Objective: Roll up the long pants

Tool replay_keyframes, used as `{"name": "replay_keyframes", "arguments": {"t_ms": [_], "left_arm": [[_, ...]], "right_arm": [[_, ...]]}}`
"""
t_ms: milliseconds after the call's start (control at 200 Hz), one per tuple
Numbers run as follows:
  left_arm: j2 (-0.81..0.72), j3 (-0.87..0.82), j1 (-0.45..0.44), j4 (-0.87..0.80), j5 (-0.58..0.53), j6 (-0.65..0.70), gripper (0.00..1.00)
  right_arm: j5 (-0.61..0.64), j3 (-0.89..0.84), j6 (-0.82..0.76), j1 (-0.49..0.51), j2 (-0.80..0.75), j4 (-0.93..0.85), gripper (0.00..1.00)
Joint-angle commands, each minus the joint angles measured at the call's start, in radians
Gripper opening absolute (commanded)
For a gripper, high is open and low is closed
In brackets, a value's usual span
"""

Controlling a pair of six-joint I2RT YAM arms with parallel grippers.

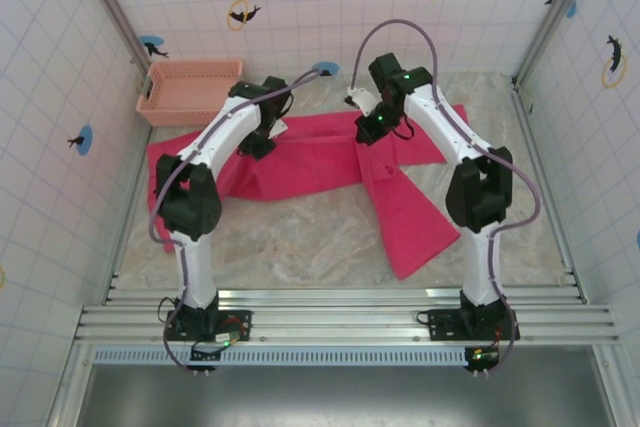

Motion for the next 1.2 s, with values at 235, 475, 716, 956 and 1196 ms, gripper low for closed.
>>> {"name": "replay_keyframes", "arguments": {"t_ms": [235,475,716,956,1196], "left_arm": [[0.221,0.35,0.144,-0.001,-0.136,0.029,0.0],[0.399,0.465,0.166,0.057,-0.101,0.022,0.12],[0.551,0.558,0.207,0.083,-0.104,-0.02,0.73],[0.542,0.6,0.218,0.155,-0.074,-0.043,0.97],[0.456,0.584,0.202,0.175,-0.069,-0.092,0.97]], "right_arm": [[-0.02,0.527,0.099,-0.125,0.377,-0.13,0.0],[-0.022,0.533,0.218,-0.131,0.434,0.122,0.0],[0.192,0.62,0.254,-0.111,0.5,0.171,0.47],[0.293,0.601,0.124,-0.072,0.378,0.044,0.65],[0.305,-0.077,0.123,0.073,-0.079,0.087,0.66]]}}
